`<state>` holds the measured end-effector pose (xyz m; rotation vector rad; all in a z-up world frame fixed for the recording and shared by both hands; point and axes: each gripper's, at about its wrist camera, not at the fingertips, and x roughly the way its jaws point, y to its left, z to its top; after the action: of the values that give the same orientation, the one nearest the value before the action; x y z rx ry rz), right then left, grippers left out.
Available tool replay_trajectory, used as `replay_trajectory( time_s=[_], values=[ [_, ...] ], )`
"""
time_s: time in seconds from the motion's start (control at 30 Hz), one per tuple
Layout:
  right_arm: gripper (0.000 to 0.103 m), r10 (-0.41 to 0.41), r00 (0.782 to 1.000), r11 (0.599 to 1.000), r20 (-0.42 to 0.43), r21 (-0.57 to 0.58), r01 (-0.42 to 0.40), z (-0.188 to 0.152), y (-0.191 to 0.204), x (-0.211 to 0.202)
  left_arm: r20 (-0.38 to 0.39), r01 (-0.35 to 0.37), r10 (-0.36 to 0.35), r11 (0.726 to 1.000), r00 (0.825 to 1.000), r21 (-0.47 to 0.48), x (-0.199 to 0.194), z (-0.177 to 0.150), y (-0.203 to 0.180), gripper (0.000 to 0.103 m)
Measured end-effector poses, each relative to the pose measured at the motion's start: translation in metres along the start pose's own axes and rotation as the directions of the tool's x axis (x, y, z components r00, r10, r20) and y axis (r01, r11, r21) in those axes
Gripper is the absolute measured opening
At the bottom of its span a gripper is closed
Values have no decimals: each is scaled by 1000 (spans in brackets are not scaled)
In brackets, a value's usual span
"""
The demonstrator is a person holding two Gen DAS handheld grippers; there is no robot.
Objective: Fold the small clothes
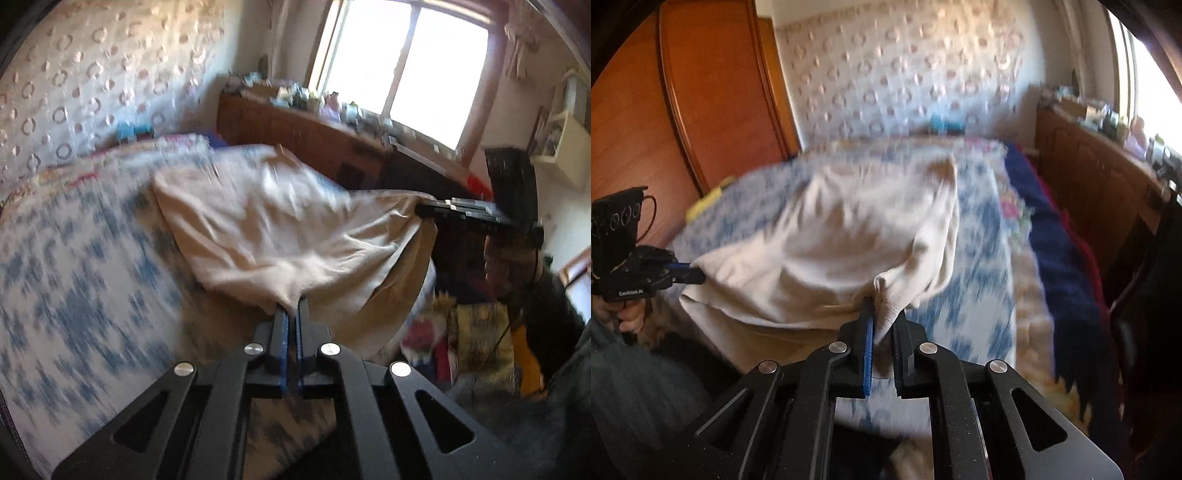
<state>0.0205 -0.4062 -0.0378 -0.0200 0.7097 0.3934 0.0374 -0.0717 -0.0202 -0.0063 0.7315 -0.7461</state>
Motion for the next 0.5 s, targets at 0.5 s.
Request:
replay_trajectory(
  time_s=[0.5],
  values=[
    [5, -26, 996, 999, 87, -42, 29, 160, -47, 96, 29, -156, 158, 985, 987, -77, 82, 148, 120, 0]
  ],
)
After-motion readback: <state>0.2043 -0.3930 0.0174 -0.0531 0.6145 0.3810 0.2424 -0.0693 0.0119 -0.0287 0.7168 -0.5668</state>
